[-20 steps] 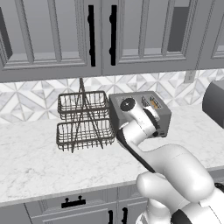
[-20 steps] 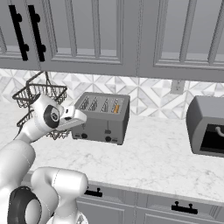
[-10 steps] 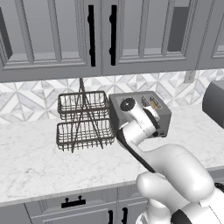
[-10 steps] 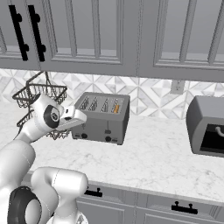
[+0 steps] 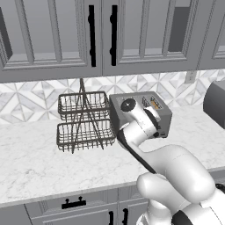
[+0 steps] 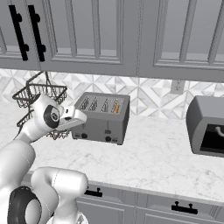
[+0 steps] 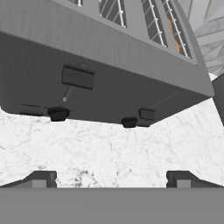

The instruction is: Start the toaster. Once the lever pops up, take the bread to the plate on the dining counter.

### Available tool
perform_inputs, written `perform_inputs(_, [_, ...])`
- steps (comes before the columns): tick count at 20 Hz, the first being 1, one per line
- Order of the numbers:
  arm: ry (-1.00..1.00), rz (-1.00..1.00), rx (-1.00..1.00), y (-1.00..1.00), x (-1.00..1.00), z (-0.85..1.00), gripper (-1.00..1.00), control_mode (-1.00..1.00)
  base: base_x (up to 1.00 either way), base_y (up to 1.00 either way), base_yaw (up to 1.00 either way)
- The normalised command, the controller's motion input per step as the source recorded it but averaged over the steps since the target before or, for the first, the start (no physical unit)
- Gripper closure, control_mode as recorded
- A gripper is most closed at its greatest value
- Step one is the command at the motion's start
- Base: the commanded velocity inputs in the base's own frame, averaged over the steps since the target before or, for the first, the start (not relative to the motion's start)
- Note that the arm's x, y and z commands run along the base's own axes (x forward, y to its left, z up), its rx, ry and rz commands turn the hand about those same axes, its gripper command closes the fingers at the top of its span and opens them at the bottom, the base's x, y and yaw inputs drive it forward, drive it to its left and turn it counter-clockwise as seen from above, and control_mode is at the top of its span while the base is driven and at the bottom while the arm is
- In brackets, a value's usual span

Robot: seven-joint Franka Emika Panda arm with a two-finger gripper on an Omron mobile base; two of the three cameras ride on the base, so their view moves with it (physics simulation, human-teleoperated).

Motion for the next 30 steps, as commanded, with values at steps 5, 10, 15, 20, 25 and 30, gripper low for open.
perform_inputs(5, [0.00, 0.00, 0.00, 0.00, 0.00, 0.00, -1.00, -1.00, 0.00, 0.00, 0.00])
perform_inputs(10, [0.00, 0.00, 0.00, 0.00, 0.00, 0.00, -1.00, -1.00, 0.00, 0.00, 0.00])
perform_inputs(15, [0.00, 0.00, 0.00, 0.00, 0.00, 0.00, -1.00, -1.00, 0.00, 0.00, 0.00])
perform_inputs(20, [0.00, 0.00, 0.00, 0.00, 0.00, 0.00, -1.00, -1.00, 0.00, 0.00, 0.00])
perform_inputs(25, [0.00, 0.00, 0.00, 0.00, 0.00, 0.00, -1.00, -1.00, 0.00, 0.00, 0.00])
perform_inputs(30, [0.00, 0.00, 0.00, 0.00, 0.00, 0.00, -1.00, -1.00, 0.00, 0.00, 0.00])
